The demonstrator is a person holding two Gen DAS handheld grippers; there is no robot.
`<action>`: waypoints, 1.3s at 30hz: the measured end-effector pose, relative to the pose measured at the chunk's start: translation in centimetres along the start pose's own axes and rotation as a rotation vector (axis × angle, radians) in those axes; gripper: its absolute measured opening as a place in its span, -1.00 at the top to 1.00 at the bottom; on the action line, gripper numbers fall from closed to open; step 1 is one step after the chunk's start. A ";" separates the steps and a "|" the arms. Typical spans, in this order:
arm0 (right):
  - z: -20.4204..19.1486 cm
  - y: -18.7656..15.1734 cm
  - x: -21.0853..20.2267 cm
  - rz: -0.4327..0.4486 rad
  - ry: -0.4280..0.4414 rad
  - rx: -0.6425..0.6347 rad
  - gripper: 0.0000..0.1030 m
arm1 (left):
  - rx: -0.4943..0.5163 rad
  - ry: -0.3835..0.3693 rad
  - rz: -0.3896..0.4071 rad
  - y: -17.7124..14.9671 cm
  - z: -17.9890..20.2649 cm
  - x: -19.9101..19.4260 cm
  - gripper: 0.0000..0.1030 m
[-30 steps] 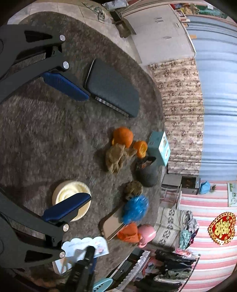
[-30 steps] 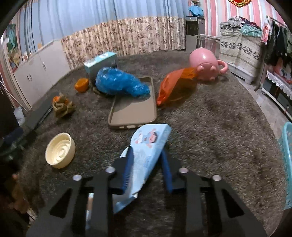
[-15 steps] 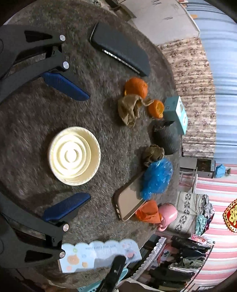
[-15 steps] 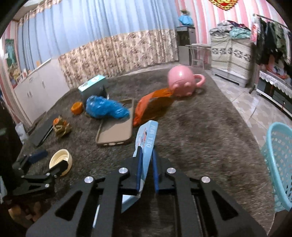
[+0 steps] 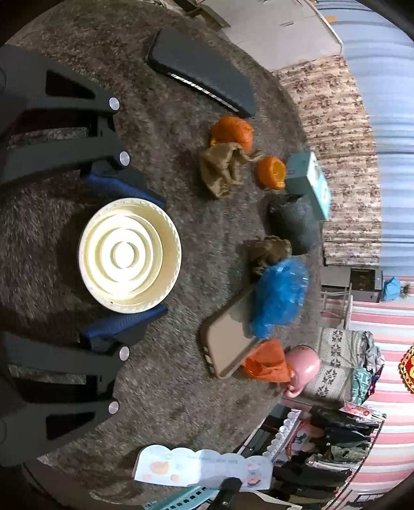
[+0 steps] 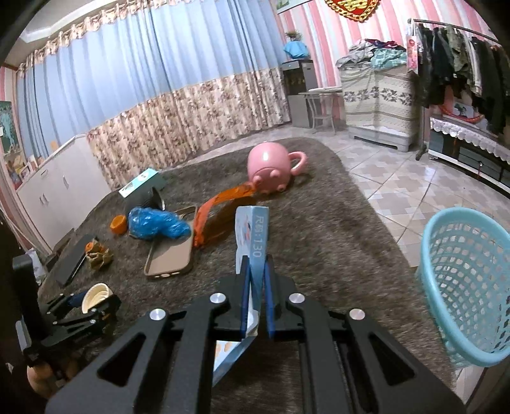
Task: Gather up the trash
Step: 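Carry the lid and packet to the blue basket and release both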
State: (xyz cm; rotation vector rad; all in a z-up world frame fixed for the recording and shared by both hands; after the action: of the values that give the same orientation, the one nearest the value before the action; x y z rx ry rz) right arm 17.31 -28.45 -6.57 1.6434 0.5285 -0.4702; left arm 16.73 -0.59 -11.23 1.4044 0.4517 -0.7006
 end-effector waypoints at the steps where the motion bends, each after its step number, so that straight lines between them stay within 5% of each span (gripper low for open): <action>1: 0.3 0.1 -0.2 0.008 -0.004 0.003 0.82 | 0.004 0.000 0.011 0.4 0.2 -0.2 -0.17; 12: 5.7 1.5 -2.9 0.095 -0.070 0.073 0.83 | 0.103 -0.077 0.162 6.3 7.0 -2.5 -0.17; 23: 16.0 2.6 -5.6 0.167 -0.233 0.201 0.83 | 0.192 -0.232 0.266 11.0 17.8 -2.1 -0.17; 39: 25.7 0.5 -7.4 0.152 -0.472 0.312 0.83 | 0.349 -0.449 0.227 9.5 33.3 3.1 -0.17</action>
State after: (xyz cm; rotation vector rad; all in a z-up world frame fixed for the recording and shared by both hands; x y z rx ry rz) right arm 11.47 -54.58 -5.24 1.7730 -0.0238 -0.8295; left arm 21.51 -33.77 -1.90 1.5345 -0.1898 -0.9059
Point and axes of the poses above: each gripper's, at about its wrist camera, not at the fingertips, and x roughly the way its jaws point, z to its right, y to its top, the point moved 3 cm from there along x, roughly the way its jaws point, and after that the axes turned 9 degrees about -y, right-handed, at the moved point
